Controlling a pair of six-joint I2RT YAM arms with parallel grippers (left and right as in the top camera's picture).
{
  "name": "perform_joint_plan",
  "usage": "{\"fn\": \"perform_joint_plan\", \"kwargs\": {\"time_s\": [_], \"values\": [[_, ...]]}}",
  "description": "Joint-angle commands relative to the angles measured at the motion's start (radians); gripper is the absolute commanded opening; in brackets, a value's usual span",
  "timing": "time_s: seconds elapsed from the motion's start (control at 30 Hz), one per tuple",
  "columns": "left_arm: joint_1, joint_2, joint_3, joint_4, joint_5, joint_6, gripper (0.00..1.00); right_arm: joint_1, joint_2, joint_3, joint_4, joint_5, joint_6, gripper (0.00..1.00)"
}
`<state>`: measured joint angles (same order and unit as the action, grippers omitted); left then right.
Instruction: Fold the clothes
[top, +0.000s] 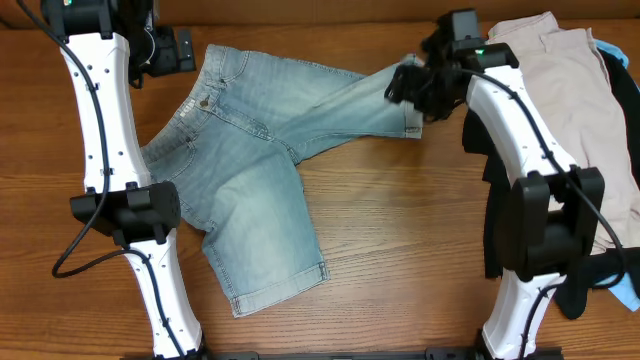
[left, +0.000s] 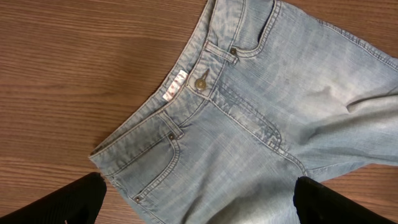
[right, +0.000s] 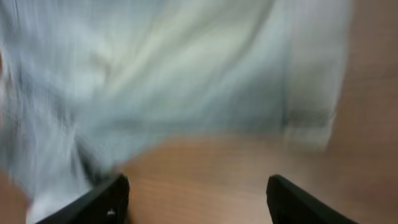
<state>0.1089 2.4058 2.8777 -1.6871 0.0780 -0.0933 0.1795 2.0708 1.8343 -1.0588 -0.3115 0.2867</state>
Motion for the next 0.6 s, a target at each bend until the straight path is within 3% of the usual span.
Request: {"fn": "perform_joint_plan", "kwargs": {"time_s": [0.0,0.57], "values": [[0.002,-0.012,0.010,-0.002,0.027,0.027,1.00,0.098,-0.054,0.023,-0.085,-0.023,-0.098,0.73],[0.002,-0.012,0.010,-0.002,0.030,0.046,1.00,0.625,-0.054,-0.295,-0.121,0.127,-0.069,0.61]]}}
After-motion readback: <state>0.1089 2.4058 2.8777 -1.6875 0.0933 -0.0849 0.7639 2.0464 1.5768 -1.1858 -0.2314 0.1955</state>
